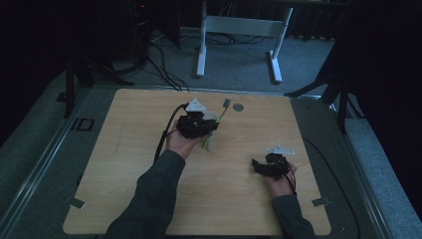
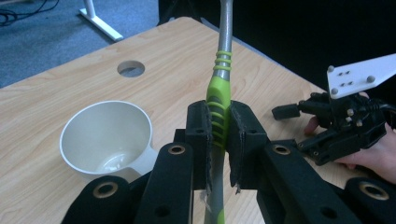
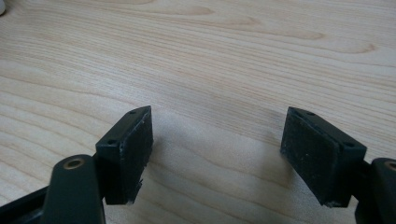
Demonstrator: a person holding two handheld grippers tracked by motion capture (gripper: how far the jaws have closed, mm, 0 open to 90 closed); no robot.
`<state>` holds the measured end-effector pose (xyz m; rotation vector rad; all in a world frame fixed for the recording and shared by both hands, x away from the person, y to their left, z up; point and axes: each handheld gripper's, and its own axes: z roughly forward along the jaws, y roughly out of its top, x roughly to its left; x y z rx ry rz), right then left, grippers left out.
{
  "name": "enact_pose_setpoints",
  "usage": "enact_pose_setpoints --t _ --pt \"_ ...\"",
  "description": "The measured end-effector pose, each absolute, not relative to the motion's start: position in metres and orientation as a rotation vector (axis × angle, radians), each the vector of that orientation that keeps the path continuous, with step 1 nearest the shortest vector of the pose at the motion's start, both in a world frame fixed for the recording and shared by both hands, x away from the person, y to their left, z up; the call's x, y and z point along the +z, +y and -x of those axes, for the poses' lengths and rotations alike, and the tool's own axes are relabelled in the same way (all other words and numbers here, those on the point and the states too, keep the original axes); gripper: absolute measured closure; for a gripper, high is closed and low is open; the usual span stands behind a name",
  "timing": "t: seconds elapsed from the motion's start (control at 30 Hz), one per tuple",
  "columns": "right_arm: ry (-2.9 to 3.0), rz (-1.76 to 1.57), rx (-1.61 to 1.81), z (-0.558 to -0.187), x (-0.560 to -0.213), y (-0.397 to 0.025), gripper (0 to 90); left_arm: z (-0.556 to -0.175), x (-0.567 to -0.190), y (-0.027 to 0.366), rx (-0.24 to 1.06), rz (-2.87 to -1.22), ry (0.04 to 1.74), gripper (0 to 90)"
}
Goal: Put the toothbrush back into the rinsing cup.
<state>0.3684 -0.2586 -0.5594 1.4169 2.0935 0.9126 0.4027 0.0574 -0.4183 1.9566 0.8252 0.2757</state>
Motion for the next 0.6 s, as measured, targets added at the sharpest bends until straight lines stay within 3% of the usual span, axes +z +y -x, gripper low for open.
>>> enact_pose_setpoints --t 0.6 --pt "2.093 -1.417 0.912 -0.3684 -0.5593 -0.2586 24.7 -0.4042 -0.4172 0.063 0.279 -1.871 0.843 79.9"
